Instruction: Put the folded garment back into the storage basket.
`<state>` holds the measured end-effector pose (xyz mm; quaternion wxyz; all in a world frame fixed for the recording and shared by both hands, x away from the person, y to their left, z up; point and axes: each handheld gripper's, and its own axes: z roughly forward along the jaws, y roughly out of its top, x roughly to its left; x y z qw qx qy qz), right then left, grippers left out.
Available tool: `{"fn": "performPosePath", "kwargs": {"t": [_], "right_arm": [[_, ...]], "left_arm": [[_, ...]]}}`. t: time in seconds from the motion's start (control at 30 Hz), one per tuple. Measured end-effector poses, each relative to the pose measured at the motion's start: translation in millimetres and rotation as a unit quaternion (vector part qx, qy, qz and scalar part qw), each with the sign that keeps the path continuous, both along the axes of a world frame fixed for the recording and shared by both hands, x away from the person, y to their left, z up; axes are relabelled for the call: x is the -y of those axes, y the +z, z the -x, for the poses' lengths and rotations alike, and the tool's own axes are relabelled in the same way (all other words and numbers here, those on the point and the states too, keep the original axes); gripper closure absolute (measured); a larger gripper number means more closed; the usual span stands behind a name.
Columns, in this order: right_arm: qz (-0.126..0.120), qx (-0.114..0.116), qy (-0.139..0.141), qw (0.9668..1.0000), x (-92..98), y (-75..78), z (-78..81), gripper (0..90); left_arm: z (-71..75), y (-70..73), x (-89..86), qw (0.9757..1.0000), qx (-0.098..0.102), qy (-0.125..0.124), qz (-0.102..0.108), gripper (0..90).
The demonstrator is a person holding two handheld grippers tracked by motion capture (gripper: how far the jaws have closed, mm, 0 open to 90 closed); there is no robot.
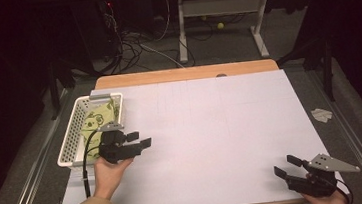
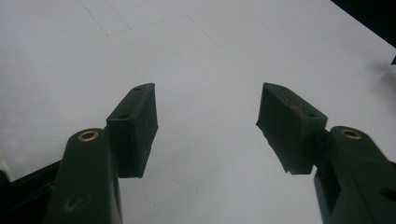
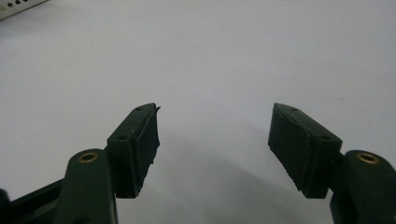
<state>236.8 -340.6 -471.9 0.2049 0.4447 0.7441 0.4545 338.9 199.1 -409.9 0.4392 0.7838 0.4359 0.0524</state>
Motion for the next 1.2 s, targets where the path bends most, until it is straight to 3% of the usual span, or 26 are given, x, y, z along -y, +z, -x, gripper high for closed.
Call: {"fn": "performPosePath", "kwargs": {"t": [0.5, 1.2], "right_arm": [[-0.002, 0.0, 0.001, 1.0, -0.1, 0.0, 0.1, 34.1], [0.001, 0.005, -0.001, 1.0, 0.1, 0.9, 1.6, 34.1]], "left_arm": [[21.3, -10.5, -2.4, 0.9997, 0.017, 0.003, -0.016, 35.1], [42.8, -20.0, -11.0, 0.9994, 0.03, 0.003, -0.017, 35.2]]}}
